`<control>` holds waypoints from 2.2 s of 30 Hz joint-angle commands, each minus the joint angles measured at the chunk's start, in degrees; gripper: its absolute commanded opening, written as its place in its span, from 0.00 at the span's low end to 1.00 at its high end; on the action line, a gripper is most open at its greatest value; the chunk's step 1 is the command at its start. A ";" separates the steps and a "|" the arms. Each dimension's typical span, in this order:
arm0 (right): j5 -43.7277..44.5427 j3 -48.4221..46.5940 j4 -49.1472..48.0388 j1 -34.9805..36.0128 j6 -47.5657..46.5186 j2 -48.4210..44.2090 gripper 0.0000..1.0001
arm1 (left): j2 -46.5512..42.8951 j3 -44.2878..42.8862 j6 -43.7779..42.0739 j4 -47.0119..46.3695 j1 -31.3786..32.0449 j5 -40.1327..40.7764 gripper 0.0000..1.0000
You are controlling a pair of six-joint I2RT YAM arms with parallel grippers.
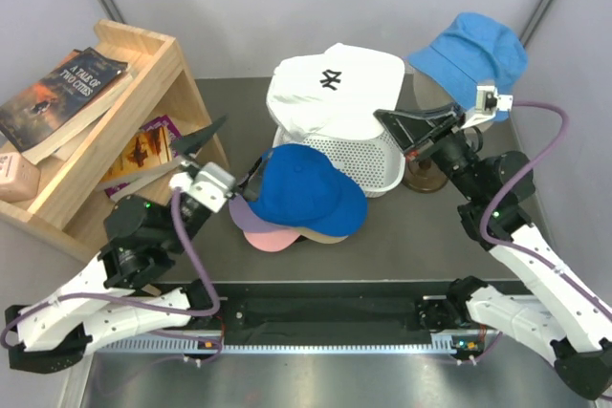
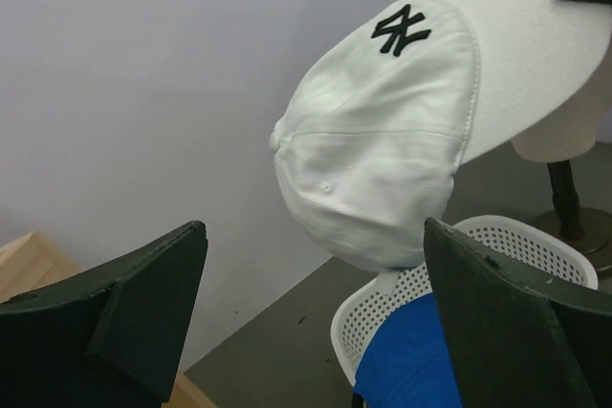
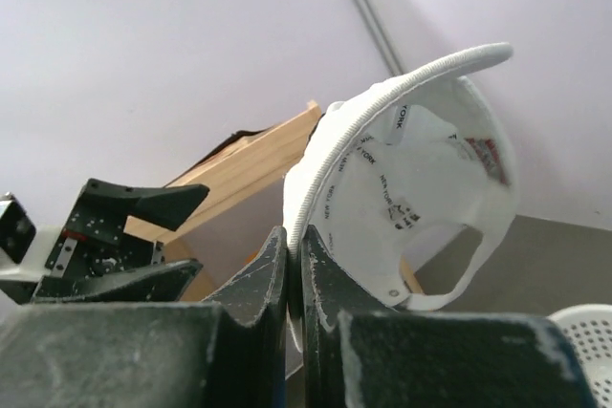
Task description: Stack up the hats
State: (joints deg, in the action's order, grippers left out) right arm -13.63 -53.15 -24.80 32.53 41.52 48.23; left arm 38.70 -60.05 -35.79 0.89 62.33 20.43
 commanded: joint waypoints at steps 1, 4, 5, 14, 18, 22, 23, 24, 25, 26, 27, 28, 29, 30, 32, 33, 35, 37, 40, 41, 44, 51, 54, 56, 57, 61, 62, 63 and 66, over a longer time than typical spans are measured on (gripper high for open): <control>-6.05 1.90 -17.29 2.52 2.34 4.94 0.00 | -5.03 4.76 3.63 -11.76 -0.01 7.51 0.99; -6.15 0.68 -19.41 6.21 1.03 8.01 0.00 | -6.35 6.26 3.53 -13.88 0.08 9.01 0.99; -6.06 0.33 -19.50 7.10 0.24 8.81 0.00 | -6.79 7.22 3.36 -15.89 0.08 9.28 0.99; -8.78 7.17 -34.15 13.61 7.07 17.24 0.00 | -9.25 10.13 3.45 -20.40 -0.01 9.37 0.99; -9.57 14.20 -37.25 12.73 9.46 18.22 0.00 | -8.38 10.13 3.01 -20.05 -0.01 9.72 0.99; -8.79 19.21 -36.12 11.68 9.64 14.80 0.00 | -7.76 10.39 1.96 -19.78 0.08 10.25 0.99; -8.26 20.96 -34.46 11.50 9.46 13.05 0.00 | -7.41 10.39 1.78 -19.69 0.08 10.34 0.99; -7.56 21.93 -33.83 10.80 9.29 11.99 0.00 | -7.23 10.48 1.60 -19.69 0.08 10.68 0.99; -6.51 22.90 -33.65 10.27 9.37 11.19 0.00 | -6.97 10.57 1.60 -19.61 0.08 10.77 0.99; -6.06 24.65 -33.48 9.92 9.63 9.62 0.00 | -6.71 10.66 1.60 -19.61 0.08 10.78 0.99; -5.62 25.28 -33.39 9.13 9.90 9.08 0.00 | -6.53 10.83 1.51 -19.61 -0.01 10.69 0.99; -4.92 25.98 -33.13 8.78 10.25 8.56 0.00 | -6.36 11.01 1.43 -19.69 -0.01 10.69 0.99; -4.66 27.03 -32.78 8.43 10.25 7.77 0.00 | -5.92 11.10 1.25 -19.69 0.08 10.69 0.99; -4.04 27.56 -31.99 7.81 10.16 7.59 0.00 | -5.57 11.27 1.08 -19.78 0.08 10.77 0.99; -3.60 29.49 -32.59 6.76 11.04 7.58 0.00 | -4.42 11.36 0.73 -19.52 0.08 10.95 0.99; -3.77 30.02 -33.64 5.62 12.09 7.67 0.00 | -3.99 11.45 0.72 -19.43 -0.01 10.95 0.99; -4.04 31.60 -35.05 4.39 13.15 8.46 0.00 | -2.93 11.45 0.63 -19.26 -0.01 10.95 0.99; -4.74 33.36 -37.94 2.63 15.43 9.60 0.00 | -1.88 11.54 0.72 -18.99 -0.10 10.78 0.99; -5.53 35.82 -40.93 0.78 18.50 10.31 0.00 | -1.17 11.97 0.81 -18.90 -0.01 10.78 0.99; -5.62 36.44 -41.21 0.60 19.03 10.22 0.00 | -1.17 12.15 0.72 -18.99 -0.01 10.86 0.99; -5.45 38.72 -41.21 -0.28 21.23 9.96 0.00 | -0.91 13.03 0.81 -19.69 -0.01 11.30 0.99; -3.16 43.65 -38.49 -0.54 22.47 8.64 0.00 | 0.24 13.91 0.37 -21.45 -0.01 12.88 0.99; -1.76 45.76 -37.70 -0.54 22.20 8.29 0.00 | 0.41 14.52 -0.15 -23.12 -0.01 14.55 0.99; -0.97 46.90 -37.08 -0.54 21.94 8.46 0.00 | 0.33 15.05 -0.59 -24.79 -0.01 15.87 0.99; -0.18 47.17 -36.47 -0.54 21.16 8.55 0.00 | 0.33 15.14 -0.68 -25.31 -0.01 16.57 0.99; 2.29 48.83 -35.24 -0.63 20.01 9.25 0.00 | -0.38 15.58 0.80 -25.41 -0.10 20.17 0.99; 3.07 48.93 -34.88 -0.63 19.40 9.60 0.00 | -0.55 15.75 1.42 -24.19 -0.10 21.05 0.99; 3.43 49.01 -34.45 -0.72 19.13 9.95 0.00 | -0.90 15.76 2.12 -23.39 -0.10 21.93 0.99; 4.40 49.19 -34.26 -0.72 18.60 11.44 0.00 | -1.87 16.11 5.37 -20.06 -0.10 28.51 0.99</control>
State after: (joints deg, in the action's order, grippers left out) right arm -14.76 -5.48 -63.90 33.08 64.53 57.17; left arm 38.57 -44.42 -34.48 -19.92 62.30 40.58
